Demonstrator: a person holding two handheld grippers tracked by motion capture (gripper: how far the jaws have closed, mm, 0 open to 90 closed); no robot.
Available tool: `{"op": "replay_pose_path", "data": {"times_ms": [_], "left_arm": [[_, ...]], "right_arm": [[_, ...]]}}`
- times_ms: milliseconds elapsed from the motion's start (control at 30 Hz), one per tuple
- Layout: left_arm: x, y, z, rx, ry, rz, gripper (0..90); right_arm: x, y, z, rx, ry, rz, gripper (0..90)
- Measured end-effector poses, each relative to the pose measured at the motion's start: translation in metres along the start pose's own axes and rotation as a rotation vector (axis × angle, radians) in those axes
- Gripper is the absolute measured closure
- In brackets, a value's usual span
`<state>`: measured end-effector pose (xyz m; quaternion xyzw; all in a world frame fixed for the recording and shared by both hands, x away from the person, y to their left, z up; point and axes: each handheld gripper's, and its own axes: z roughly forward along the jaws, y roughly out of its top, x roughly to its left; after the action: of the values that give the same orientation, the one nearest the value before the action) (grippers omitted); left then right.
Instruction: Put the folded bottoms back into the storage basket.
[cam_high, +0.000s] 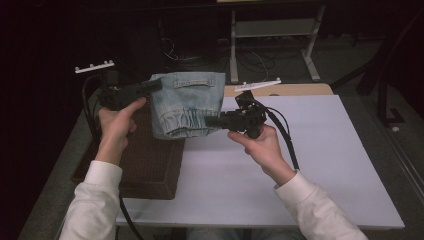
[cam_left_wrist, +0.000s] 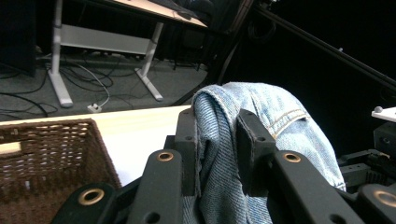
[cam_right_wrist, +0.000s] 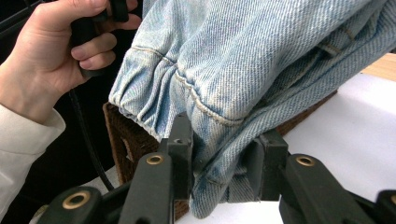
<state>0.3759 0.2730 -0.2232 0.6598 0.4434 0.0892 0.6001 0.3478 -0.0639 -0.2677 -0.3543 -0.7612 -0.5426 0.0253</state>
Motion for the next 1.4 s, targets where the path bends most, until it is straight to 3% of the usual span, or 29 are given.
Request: {"op": "replay_pose_path", "data": {"times_ms": [667, 1400], "left_arm": [[0.029, 0.005, -0.027, -0.013, 0.069, 0.003, 72.2], [0.059, -0.008, -0.049, -0.012, 0.144, -0.034, 72.3]], "right_arm": [[0.006, 0.014, 0.045, 0.018, 0.043, 0.006, 65.1], [0.01, 0.014, 0.091, 0.062, 0.054, -0.004, 65.0]]}}
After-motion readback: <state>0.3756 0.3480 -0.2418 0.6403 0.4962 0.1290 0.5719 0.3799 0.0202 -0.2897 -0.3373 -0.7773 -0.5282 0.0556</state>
